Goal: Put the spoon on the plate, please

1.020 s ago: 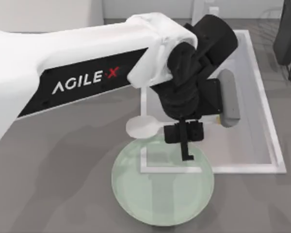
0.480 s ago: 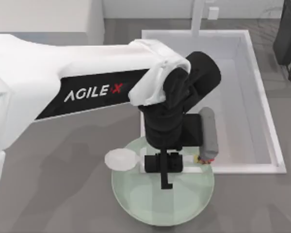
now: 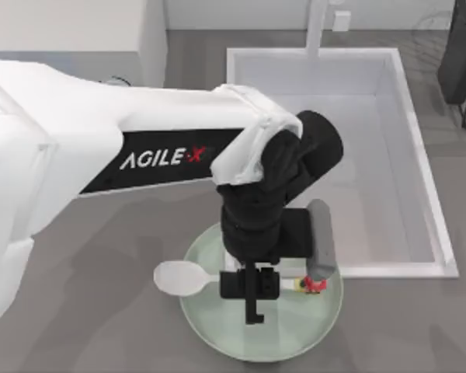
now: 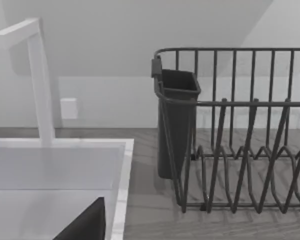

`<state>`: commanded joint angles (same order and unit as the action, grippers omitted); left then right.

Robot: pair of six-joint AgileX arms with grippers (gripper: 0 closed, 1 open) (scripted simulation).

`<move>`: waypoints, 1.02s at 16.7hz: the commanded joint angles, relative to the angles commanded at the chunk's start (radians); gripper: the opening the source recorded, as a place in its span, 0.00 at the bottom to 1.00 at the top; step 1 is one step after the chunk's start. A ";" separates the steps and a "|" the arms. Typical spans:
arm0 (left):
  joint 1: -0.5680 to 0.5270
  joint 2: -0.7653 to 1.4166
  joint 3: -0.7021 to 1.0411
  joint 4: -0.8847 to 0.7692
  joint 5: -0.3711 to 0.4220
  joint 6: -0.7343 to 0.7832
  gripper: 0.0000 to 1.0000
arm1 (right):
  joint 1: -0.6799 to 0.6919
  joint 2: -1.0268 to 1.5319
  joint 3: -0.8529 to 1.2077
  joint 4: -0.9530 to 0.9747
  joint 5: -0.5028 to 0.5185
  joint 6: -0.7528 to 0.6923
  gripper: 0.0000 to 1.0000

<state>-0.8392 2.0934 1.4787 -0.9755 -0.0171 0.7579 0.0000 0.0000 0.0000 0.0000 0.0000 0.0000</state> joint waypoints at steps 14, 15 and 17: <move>0.000 0.000 0.000 0.000 0.000 0.000 1.00 | 0.000 0.000 0.000 0.000 0.000 0.000 1.00; 0.000 0.000 0.000 0.000 0.000 0.000 1.00 | 0.000 0.000 0.000 0.000 0.000 0.000 1.00; 0.000 0.000 0.000 0.000 0.000 0.000 1.00 | 0.000 0.000 0.000 0.000 0.000 0.000 1.00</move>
<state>-0.8392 2.0934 1.4787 -0.9755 -0.0171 0.7579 0.0000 0.0000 0.0000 0.0000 0.0000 0.0000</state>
